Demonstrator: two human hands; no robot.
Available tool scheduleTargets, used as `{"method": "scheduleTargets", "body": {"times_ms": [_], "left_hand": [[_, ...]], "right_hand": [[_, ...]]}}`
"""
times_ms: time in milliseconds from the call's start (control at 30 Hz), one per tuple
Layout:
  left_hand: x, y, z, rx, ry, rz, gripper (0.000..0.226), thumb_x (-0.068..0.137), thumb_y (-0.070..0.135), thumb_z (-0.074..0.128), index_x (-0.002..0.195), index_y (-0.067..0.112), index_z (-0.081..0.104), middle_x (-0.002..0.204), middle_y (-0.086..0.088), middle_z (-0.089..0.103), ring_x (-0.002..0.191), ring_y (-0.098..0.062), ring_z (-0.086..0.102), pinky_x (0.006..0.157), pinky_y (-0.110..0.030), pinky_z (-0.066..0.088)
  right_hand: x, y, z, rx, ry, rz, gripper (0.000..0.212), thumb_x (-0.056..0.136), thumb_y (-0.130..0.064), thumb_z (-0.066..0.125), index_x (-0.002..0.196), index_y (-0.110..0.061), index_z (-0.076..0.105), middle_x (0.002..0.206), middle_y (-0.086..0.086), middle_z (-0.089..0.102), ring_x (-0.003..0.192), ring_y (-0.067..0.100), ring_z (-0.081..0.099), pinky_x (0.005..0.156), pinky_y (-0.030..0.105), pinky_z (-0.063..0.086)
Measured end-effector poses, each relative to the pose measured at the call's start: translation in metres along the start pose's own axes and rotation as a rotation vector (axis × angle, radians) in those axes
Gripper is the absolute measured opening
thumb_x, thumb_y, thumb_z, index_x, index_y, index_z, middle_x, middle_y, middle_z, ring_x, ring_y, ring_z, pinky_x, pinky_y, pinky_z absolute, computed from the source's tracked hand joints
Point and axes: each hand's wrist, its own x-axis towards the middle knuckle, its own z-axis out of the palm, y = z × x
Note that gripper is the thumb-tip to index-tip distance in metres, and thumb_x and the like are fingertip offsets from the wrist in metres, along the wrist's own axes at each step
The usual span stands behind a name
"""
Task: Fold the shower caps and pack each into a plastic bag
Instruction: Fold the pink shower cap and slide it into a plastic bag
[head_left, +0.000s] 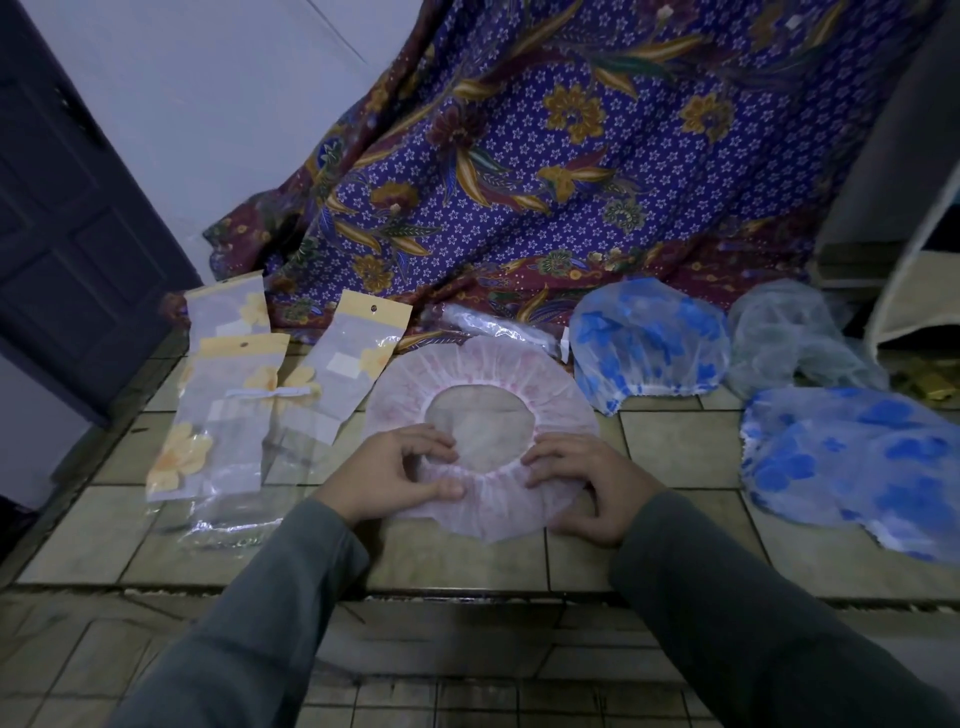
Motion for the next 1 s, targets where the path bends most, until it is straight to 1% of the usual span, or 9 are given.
{"method": "scheduleTargets", "body": {"times_ms": [200,333,433,533,633,733,833,933,1000], "left_hand": [[-0.007,0.001,-0.005,-0.022,-0.098,-0.013,0.084,0.04,0.073,0.078,0.113,0.035,0.064,0.132,0.016,0.053,0.137,0.002,0.027,0.111,-0.021,0.019],[-0.015,-0.002,-0.01,-0.045,-0.054,0.002,0.08,0.048,0.063,0.082,0.121,0.034,0.062,0.132,0.02,0.054,0.137,0.005,0.027,0.111,-0.023,0.022],[-0.014,-0.005,-0.013,-0.086,0.056,-0.069,0.046,0.06,0.054,0.072,0.096,0.025,0.073,0.104,0.022,0.063,0.112,0.015,0.048,0.094,-0.016,0.038],[-0.008,-0.01,-0.019,-0.156,0.153,-0.093,0.052,0.075,0.048,0.057,0.081,-0.004,0.062,0.072,-0.002,0.052,0.073,-0.007,0.051,0.068,-0.032,0.039],[0.002,-0.003,-0.027,-0.083,0.236,-0.191,0.029,0.093,0.039,0.053,0.084,0.013,0.06,0.07,-0.009,0.057,0.068,-0.012,0.052,0.064,-0.03,0.039],[0.016,0.006,-0.032,0.128,0.206,-0.24,0.021,0.098,0.031,0.047,0.078,0.028,0.052,0.072,0.005,0.058,0.07,-0.013,0.052,0.058,-0.027,0.035],[0.029,0.01,-0.038,0.304,0.147,-0.345,0.015,0.095,0.042,0.048,0.093,0.03,0.056,0.094,-0.005,0.066,0.081,-0.019,0.056,0.067,-0.03,0.04],[0.035,0.026,-0.04,0.469,0.297,-0.45,0.044,0.09,0.051,0.049,0.125,0.025,0.05,0.109,-0.007,0.065,0.1,-0.028,0.059,0.079,-0.035,0.045],[0.035,0.042,-0.027,0.548,0.416,-0.432,0.052,0.089,0.051,0.048,0.13,0.02,0.044,0.113,-0.009,0.063,0.105,-0.033,0.057,0.082,-0.038,0.045]], "right_hand": [[0.007,0.0,0.005,-0.067,0.142,-0.044,0.023,0.08,-0.034,0.061,0.087,-0.017,0.074,0.104,-0.003,0.071,0.107,0.012,0.06,0.098,0.017,0.038],[0.017,-0.005,-0.003,0.095,0.344,0.268,0.015,0.089,-0.035,0.06,0.085,-0.025,0.07,0.082,-0.011,0.07,0.079,0.004,0.061,0.077,0.029,0.05],[0.032,-0.015,-0.014,0.226,0.394,0.376,0.015,0.087,-0.037,0.064,0.081,-0.024,0.068,0.077,-0.014,0.067,0.078,0.0,0.059,0.076,0.025,0.048],[0.029,-0.017,-0.027,0.395,0.254,0.329,0.024,0.077,-0.041,0.073,0.087,-0.02,0.068,0.07,-0.017,0.062,0.069,-0.001,0.057,0.067,0.019,0.044],[0.015,-0.009,-0.033,0.409,0.107,0.323,0.039,0.069,-0.037,0.077,0.1,-0.015,0.069,0.092,-0.002,0.07,0.088,0.014,0.065,0.079,0.028,0.052],[0.019,0.004,-0.025,0.342,0.24,0.454,0.021,0.08,-0.021,0.073,0.099,-0.013,0.069,0.094,0.005,0.07,0.091,0.024,0.065,0.084,0.04,0.052],[0.03,0.007,-0.025,0.394,0.33,0.546,0.018,0.085,-0.018,0.066,0.102,-0.022,0.064,0.097,0.0,0.068,0.094,0.019,0.064,0.085,0.038,0.051],[0.037,0.007,-0.03,0.373,0.321,0.629,0.01,0.092,-0.021,0.056,0.1,-0.023,0.061,0.095,-0.005,0.065,0.091,0.014,0.061,0.078,0.028,0.047],[0.04,0.006,-0.027,0.32,0.311,0.69,0.016,0.093,-0.029,0.053,0.105,-0.022,0.062,0.097,-0.004,0.063,0.091,0.014,0.06,0.076,0.026,0.044]]}}
